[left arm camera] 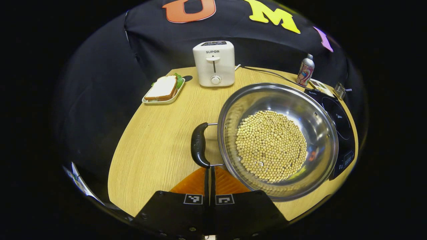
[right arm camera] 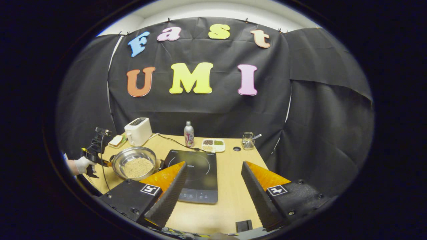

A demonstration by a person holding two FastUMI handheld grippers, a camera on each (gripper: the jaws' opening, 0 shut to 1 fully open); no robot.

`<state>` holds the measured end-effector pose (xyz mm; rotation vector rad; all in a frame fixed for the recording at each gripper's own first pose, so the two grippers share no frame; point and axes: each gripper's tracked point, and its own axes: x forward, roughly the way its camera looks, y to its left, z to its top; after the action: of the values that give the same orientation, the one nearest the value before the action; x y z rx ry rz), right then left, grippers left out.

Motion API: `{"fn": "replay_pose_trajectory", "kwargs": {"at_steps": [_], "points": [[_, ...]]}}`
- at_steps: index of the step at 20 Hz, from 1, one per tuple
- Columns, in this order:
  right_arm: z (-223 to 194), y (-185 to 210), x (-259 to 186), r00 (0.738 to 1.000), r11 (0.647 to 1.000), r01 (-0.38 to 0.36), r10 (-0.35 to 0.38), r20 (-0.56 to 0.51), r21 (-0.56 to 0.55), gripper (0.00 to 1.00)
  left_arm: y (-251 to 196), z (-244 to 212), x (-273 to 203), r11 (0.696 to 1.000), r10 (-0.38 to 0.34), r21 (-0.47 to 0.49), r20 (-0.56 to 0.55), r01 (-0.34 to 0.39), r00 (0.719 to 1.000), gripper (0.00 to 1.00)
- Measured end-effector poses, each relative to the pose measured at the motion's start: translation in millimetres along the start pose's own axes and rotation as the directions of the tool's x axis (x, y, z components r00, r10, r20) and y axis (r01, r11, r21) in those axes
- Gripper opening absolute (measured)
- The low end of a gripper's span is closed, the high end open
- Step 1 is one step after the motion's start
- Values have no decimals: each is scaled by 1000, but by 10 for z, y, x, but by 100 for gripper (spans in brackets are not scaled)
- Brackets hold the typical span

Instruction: First push the handle of the pot to place it horizontally, then grasp the pot with both hands and set it on the induction cooktop.

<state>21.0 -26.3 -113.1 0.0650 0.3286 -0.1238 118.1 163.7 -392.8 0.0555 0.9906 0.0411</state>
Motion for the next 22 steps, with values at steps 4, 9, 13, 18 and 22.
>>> {"fn": "replay_pose_trajectory", "kwargs": {"at_steps": [4, 9, 13, 18, 22], "points": [[-13, 63, -8, 1000, 1000, -8, 8, -5, -1, 100, 55, 99, 85, 1000, 12, 5, 1, -12, 1000, 0], [-40, 130, 57, 1000, 1000, -15, 15, -17, 0, 100, 68, 106, 83, 1000, 15, 19, 5, -15, 1000, 0], [-182, 413, 234, 995, 998, -69, 69, -70, -7, 100, 134, 108, -5, 999, 30, 33, 50, -31, 998, 10], [-344, 956, 587, 973, 982, -190, 185, -140, -19, 100, 372, 198, -263, 996, 62, 56, 137, -70, 989, 29], [-487, 1460, 979, 937, 959, -285, 275, -215, -14, 100, 436, 342, -345, 998, 60, 18, 166, -64, 984, 100]]}}
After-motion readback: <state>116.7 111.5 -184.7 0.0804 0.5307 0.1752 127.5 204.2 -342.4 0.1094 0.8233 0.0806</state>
